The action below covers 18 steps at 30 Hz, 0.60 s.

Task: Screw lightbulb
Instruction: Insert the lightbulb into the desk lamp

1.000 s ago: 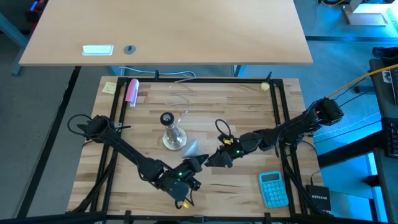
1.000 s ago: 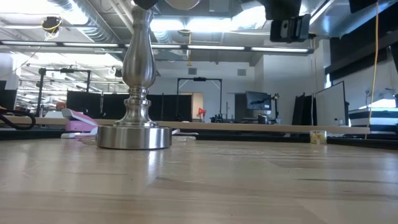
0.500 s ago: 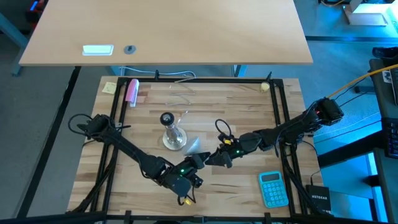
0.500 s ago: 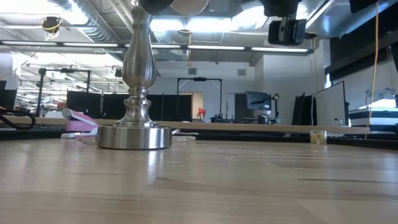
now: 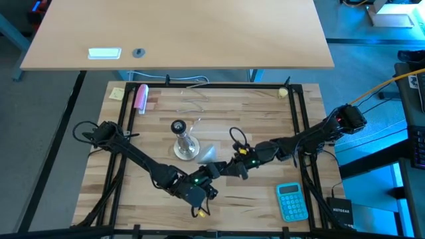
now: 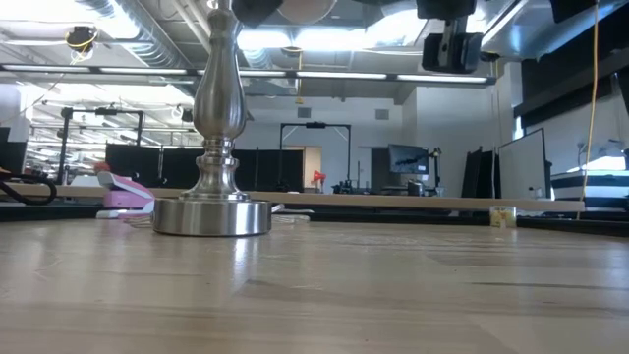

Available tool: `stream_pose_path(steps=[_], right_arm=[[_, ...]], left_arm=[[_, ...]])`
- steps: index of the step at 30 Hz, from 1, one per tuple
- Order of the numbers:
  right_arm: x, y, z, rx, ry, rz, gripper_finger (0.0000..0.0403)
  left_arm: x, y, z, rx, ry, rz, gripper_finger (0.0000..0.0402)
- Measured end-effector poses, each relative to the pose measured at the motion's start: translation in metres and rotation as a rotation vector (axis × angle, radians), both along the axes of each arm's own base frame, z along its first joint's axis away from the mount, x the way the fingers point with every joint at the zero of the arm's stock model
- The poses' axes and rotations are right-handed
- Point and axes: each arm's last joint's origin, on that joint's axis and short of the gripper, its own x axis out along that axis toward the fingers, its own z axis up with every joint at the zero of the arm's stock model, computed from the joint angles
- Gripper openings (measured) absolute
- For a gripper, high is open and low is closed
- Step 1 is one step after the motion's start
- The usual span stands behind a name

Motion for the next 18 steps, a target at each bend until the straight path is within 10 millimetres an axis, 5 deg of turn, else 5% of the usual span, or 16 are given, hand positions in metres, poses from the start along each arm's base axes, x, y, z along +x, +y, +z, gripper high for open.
stream_pose_path(steps=[10,18], right_arm=[[0.0,0.0,0.001,-0.007,-0.011,0.019,0.0113],[-0.002,-0.001,0.005,-0.002,-0.024,0.026,0.0113]], left_arm=[[-0.005,-0.009,0.0,-0.075,-0.07,0.023,0.0234],[-0.023,-0.029,-0.002,0.061,-0.012,0.031,0.0237]])
